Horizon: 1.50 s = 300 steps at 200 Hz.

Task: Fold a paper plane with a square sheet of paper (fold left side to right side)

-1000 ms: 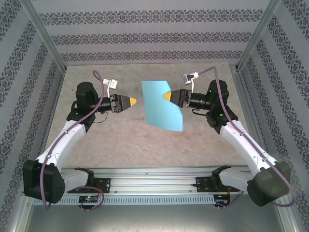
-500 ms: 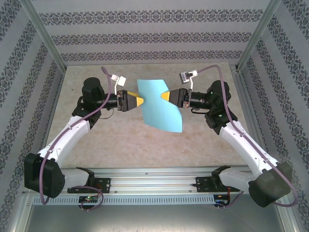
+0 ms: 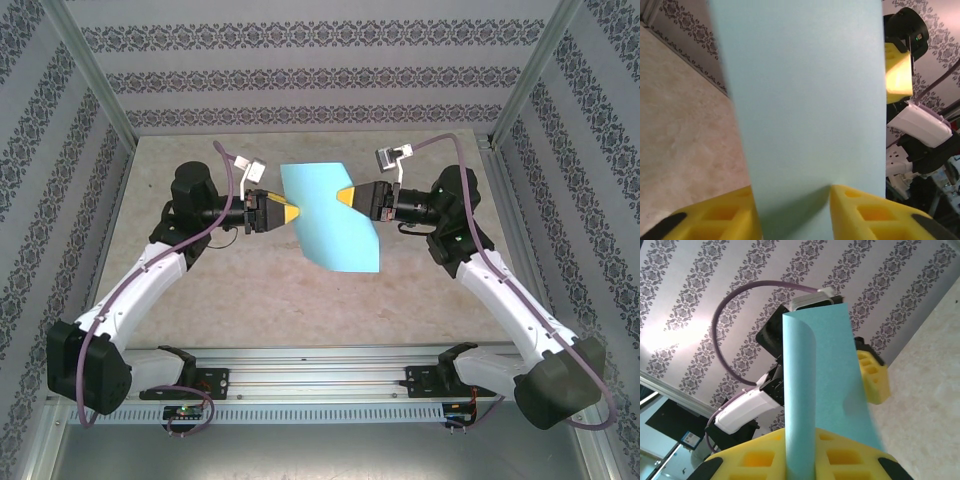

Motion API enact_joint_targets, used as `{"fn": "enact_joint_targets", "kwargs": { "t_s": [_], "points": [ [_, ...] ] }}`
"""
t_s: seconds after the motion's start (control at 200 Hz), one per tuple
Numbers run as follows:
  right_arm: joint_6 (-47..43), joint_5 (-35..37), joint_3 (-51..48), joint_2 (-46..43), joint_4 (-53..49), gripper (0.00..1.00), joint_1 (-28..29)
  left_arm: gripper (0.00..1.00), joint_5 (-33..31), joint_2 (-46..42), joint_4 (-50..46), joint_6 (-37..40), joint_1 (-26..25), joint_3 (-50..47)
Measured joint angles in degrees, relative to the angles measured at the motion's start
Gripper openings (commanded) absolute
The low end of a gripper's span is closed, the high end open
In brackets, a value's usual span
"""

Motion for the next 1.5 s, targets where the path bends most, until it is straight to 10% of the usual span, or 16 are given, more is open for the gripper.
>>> {"fn": "enact_joint_targets", "kwargs": {
  "t_s": [0.21, 0.53, 0.869, 1.499],
  "points": [
    [-3.45, 0.42, -0.22, -0.07, -4.87, 0.23, -1.36, 0.01, -0.90, -0.02, -1.49, 1.22, 0.02, 0.00],
    [-21.27, 12.81, 0.13, -2.27, -29.03, 0.65, -6.82, 0.00, -6.75, 2.82, -10.64, 5.46, 0.02, -0.59],
    [-33.38, 40.61, -1.03, -1.33, -51.10, 0.62, -7.91, 0.00, -16.74, 15.76, -16.09, 5.68, -1.86, -8.31],
    [-21.97, 47.12, -12.70, 9.05, -31.08, 0.56, 16.59, 0.00, -25.11, 26.67, -18.18, -3.21, -5.88, -3.74]
  ]
}}
